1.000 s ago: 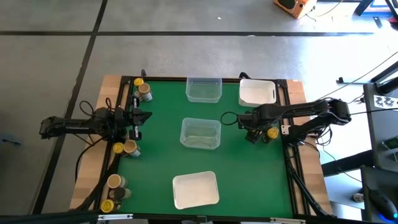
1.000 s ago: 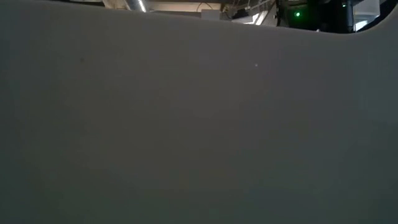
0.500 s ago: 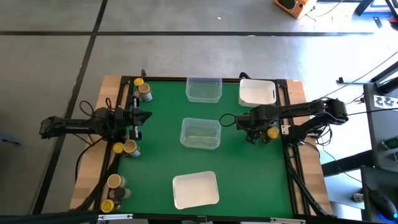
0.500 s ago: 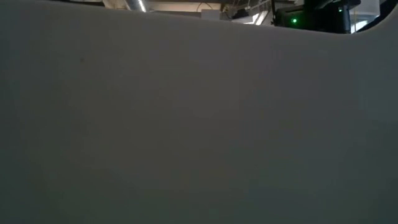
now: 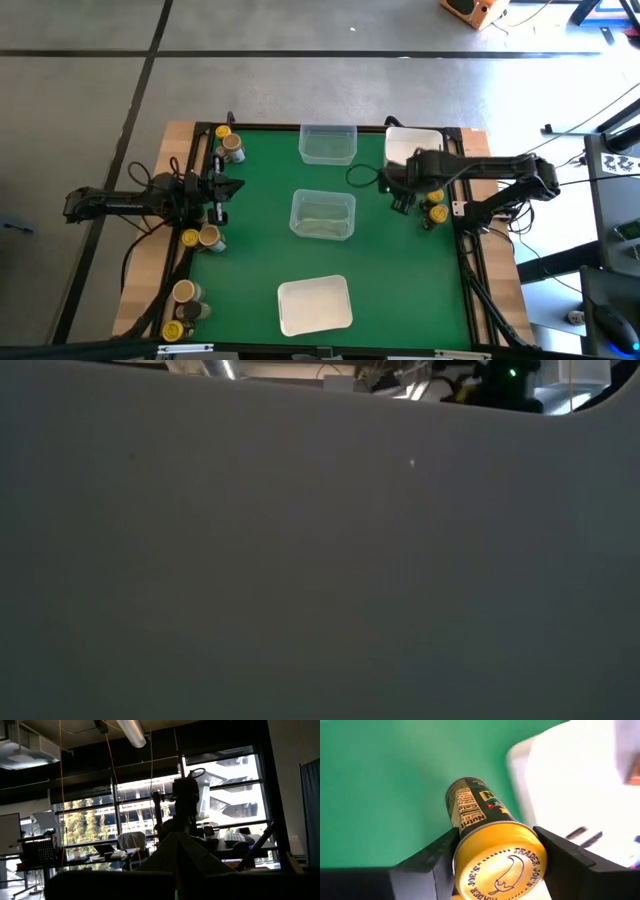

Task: Sort spices by type
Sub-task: Put the yellow seasoning bottle into the top white bin

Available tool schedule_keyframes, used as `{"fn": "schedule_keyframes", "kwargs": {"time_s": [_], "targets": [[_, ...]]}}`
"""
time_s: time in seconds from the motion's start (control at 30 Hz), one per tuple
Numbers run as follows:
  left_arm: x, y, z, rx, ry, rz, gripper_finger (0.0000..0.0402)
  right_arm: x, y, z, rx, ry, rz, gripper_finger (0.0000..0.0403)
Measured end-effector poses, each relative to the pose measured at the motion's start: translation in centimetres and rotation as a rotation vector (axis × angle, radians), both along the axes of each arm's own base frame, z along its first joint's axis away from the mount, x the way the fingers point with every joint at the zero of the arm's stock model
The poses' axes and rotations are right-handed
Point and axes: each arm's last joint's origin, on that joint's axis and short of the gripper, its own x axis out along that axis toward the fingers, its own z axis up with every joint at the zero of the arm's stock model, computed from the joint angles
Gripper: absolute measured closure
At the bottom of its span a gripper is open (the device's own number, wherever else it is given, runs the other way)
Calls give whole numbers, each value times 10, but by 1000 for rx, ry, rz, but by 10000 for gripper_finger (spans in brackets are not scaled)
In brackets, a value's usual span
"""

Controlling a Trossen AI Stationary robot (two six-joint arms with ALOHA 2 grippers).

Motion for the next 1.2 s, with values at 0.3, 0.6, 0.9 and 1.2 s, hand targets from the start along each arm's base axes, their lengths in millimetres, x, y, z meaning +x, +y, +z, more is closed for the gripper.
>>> {"fn": "schedule_keyframes", "kwargs": {"time_s": [0.3,0.6,0.9,1.2], "targets": [[0,0,0,-3,-1,-2,400,-9,-64,23,-125,-14,-117,175],[0,0,0,15,2,6,400,-24,-134,9,-94,-101,-212,175],[0,0,0,26,3,11,400,-20,-180,-32,2,-89,-246,175],[0,0,0,26,3,11,400,-9,-206,-74,93,-25,-247,173]]}}
